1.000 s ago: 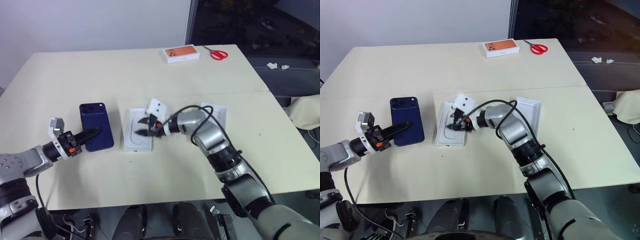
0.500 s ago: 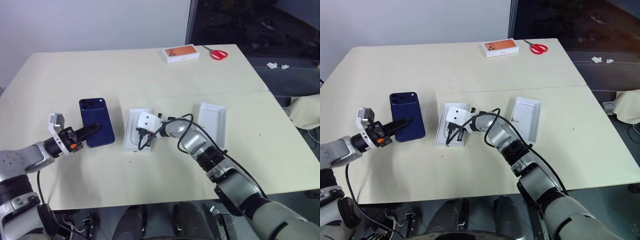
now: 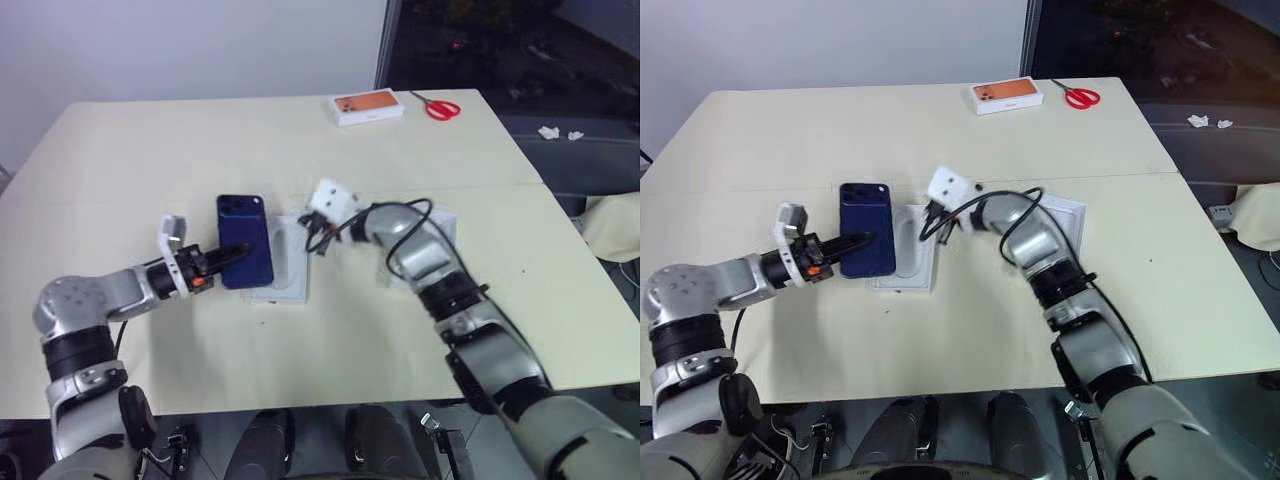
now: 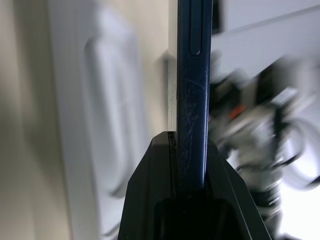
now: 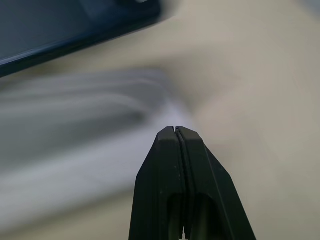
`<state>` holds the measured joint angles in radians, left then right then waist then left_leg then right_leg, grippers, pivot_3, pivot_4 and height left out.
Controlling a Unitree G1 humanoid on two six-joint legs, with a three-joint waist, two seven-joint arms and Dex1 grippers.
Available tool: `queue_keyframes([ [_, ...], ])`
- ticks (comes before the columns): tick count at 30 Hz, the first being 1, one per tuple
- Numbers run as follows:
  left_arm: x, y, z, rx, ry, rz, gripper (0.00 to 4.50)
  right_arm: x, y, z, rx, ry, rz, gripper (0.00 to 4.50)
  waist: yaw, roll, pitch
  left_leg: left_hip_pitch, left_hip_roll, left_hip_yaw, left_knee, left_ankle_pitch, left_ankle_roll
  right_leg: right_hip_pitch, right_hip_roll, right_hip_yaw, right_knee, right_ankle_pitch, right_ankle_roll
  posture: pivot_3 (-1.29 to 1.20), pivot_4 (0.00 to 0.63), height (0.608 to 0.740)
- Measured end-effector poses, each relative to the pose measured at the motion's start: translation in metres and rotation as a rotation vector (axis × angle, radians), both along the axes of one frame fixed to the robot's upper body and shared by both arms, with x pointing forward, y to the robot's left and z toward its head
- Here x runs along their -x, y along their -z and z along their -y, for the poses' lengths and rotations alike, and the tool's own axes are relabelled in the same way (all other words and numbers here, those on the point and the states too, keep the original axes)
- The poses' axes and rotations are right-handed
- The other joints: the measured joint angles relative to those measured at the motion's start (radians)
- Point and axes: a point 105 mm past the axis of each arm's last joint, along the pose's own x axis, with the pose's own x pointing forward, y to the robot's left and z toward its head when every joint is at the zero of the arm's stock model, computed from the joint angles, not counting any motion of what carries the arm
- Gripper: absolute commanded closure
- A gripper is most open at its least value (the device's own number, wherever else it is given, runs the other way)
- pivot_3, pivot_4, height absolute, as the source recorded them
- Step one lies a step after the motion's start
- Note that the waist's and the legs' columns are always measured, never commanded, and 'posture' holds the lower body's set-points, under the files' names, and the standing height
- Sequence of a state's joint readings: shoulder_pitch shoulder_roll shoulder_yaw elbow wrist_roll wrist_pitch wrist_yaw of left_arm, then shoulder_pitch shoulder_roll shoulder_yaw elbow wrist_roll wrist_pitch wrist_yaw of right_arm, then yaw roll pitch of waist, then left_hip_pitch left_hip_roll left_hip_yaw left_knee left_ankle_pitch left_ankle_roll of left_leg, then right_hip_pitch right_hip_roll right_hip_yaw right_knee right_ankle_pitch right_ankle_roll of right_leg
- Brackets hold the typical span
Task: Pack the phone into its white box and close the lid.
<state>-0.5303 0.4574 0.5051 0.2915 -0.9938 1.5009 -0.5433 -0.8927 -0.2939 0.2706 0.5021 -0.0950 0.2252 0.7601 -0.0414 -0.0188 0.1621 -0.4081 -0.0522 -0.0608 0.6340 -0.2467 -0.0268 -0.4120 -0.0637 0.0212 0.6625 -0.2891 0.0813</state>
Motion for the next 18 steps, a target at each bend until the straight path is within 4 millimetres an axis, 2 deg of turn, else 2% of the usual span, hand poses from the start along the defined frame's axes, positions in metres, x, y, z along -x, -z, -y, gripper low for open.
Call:
queue_keyframes([
  [2, -0.001, 0.008, 0.006, -0.023, 0.020, -0.032, 4.32, -0.007, 0.004, 0.026, 0.006, 0.064, -0.014, 4.45, -0.001, 0.000, 0.000, 0.000, 0.000, 0.000, 0.000, 0.000, 0.000, 0.000, 0.000, 0.000, 0.000, 0.000, 0.000, 0.00, 0.150, 0.740],
  [4, -0.003, 0.008, 0.013, -0.048, 0.047, -0.032, 4.32, -0.007, 0.012, 0.041, 0.013, 0.096, -0.034, 4.45, -0.003, -0.001, 0.000, 0.000, 0.000, 0.001, 0.000, 0.000, 0.000, 0.000, 0.000, 0.000, 0.000, 0.000, 0.000, 0.00, 0.150, 0.740],
  [9, -0.010, 0.010, 0.024, -0.095, 0.102, -0.031, 4.32, -0.004, 0.025, 0.046, 0.023, 0.104, -0.060, 4.45, -0.006, 0.000, 0.001, 0.000, 0.001, 0.002, 0.000, 0.002, -0.004, -0.001, 0.001, 0.001, 0.001, 0.000, 0.000, 0.00, 0.150, 0.740],
  [11, -0.011, 0.012, 0.023, -0.092, 0.106, -0.038, 3.48, -0.004, 0.024, 0.047, 0.029, 0.114, -0.050, 4.50, -0.004, 0.000, 0.001, 0.000, 0.001, 0.002, 0.000, 0.003, -0.005, -0.001, 0.001, 0.001, 0.001, 0.000, 0.000, 0.00, 0.150, 0.740],
  [12, -0.013, 0.012, 0.023, -0.097, 0.107, -0.039, 3.24, -0.004, 0.024, 0.046, 0.028, 0.116, -0.045, 4.50, -0.002, 0.000, 0.001, 0.000, 0.001, 0.001, 0.000, 0.003, -0.005, -0.001, 0.001, 0.001, 0.001, 0.000, 0.000, 0.00, 0.150, 0.740],
  [18, -0.018, -0.003, 0.028, -0.067, 0.136, 0.003, 0.32, -0.001, 0.027, 0.042, 0.026, 0.108, -0.040, 4.50, -0.001, 0.000, 0.001, 0.000, 0.001, 0.001, 0.000, 0.003, -0.005, 0.000, 0.001, 0.001, 0.001, 0.000, 0.000, 0.00, 0.150, 0.740],
])
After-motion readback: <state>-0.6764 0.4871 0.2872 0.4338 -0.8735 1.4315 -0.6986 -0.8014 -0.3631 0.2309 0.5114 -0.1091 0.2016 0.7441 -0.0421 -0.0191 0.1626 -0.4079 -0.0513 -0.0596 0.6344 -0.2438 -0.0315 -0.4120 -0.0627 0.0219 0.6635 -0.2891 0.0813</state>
